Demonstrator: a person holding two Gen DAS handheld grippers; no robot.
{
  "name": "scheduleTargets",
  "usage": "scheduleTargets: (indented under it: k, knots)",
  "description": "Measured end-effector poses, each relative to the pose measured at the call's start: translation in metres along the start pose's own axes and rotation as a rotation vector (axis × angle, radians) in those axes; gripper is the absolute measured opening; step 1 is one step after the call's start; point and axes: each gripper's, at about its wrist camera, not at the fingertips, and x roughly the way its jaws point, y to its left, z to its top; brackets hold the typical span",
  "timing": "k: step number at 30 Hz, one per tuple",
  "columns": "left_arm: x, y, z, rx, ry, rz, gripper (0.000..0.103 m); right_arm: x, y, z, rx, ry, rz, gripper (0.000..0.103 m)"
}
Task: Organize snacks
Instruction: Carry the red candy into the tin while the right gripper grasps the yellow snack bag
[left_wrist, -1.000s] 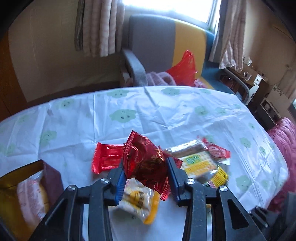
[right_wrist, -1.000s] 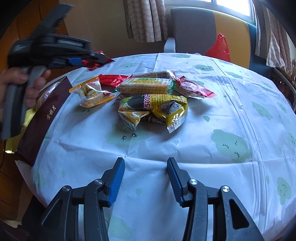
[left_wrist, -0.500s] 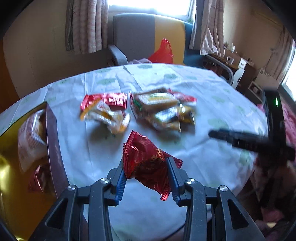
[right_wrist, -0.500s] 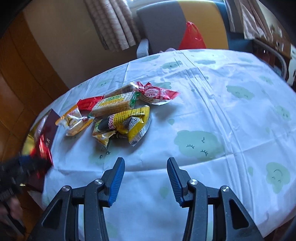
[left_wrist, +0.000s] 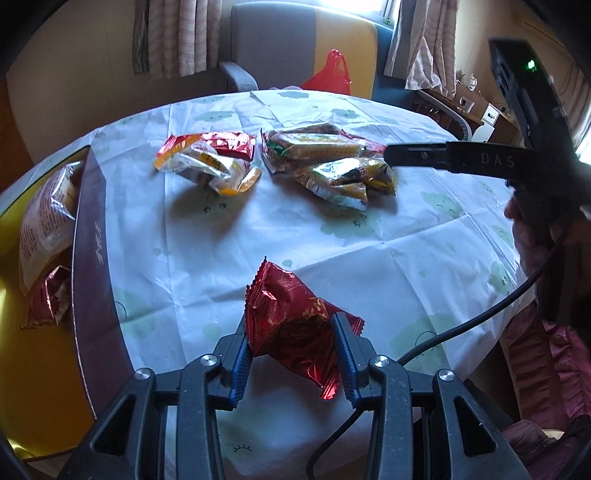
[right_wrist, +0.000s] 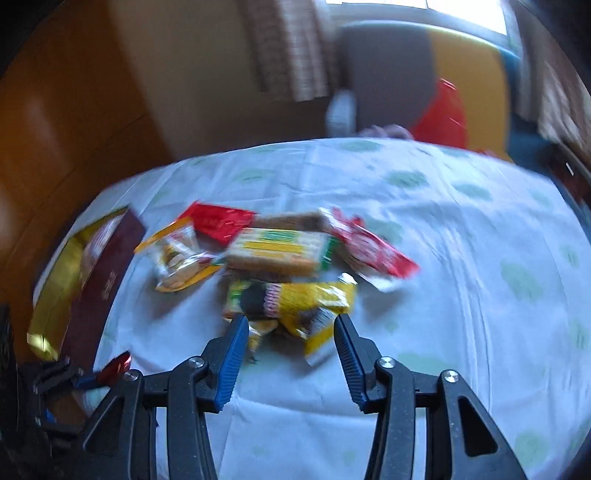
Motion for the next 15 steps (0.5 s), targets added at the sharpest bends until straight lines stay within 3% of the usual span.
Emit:
scheduleTargets:
  k: [3, 7, 10, 12, 15]
  knots:
    - [0.002, 0.004, -0.002, -0.020, 0.009, -0.007, 0.041, 0.017, 0.021, 0.017, -0.254, 0.078, 0.035, 0.059]
    - [0.004, 0.006, -0.003, -0.025, 0.016, -0.007, 0.041, 0.046, 0.029, 0.029, -0.469, 0.218, 0.052, 0.059]
    - [0.005, 0.006, -0.003, -0.020, 0.016, -0.007, 0.041, 0.068, 0.022, 0.030, -0.505, 0.318, 0.104, 0.062]
    - [0.005, 0.007, -0.003, -0.024, 0.016, -0.011, 0.041, 0.078, 0.016, 0.032, -0.481, 0.339, 0.133, 0.072]
    - [0.005, 0.007, -0.003, -0.023, 0.016, -0.011, 0.041, 0.080, 0.014, 0.026, -0.434, 0.401, 0.192, 0.072]
